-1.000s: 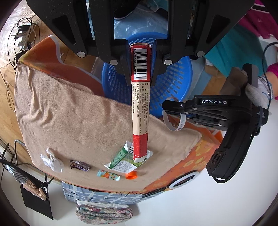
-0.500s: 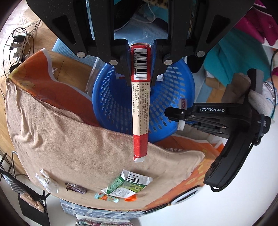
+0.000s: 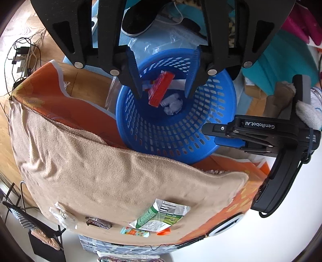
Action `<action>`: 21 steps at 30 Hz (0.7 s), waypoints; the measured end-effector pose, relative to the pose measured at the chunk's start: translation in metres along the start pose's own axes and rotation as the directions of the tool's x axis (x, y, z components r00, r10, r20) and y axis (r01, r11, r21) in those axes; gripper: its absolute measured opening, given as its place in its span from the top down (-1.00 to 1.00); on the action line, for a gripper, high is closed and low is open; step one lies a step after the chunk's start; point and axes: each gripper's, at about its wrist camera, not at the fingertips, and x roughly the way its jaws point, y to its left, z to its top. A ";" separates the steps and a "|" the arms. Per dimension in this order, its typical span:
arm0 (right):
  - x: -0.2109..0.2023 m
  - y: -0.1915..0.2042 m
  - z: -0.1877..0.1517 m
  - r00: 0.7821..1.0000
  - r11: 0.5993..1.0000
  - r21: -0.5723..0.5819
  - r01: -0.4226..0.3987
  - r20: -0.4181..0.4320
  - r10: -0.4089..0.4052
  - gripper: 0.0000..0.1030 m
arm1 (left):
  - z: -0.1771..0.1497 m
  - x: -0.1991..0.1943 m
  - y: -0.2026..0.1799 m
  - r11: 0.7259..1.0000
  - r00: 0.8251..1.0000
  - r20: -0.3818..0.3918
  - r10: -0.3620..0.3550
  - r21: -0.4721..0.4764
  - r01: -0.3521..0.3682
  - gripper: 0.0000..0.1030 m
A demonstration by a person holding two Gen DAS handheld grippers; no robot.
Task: Collect trash
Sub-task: 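Lower both held items into the blue basket and open both tools, then move both tools back over the table toward the remaining trash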
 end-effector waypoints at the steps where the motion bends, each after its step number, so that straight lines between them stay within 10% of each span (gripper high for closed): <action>1: 0.000 0.000 0.000 1.000 1.000 0.000 0.003 0.002 -0.003 0.07 | 0.002 0.001 -0.002 1.000 1.000 0.001 0.003 0.001 -0.003 -0.18; 21: -0.014 -0.031 0.020 0.989 0.983 0.117 0.139 0.034 -0.143 -0.35 | 0.043 -0.023 -0.011 0.997 0.993 0.092 0.079 0.008 -0.080 -0.39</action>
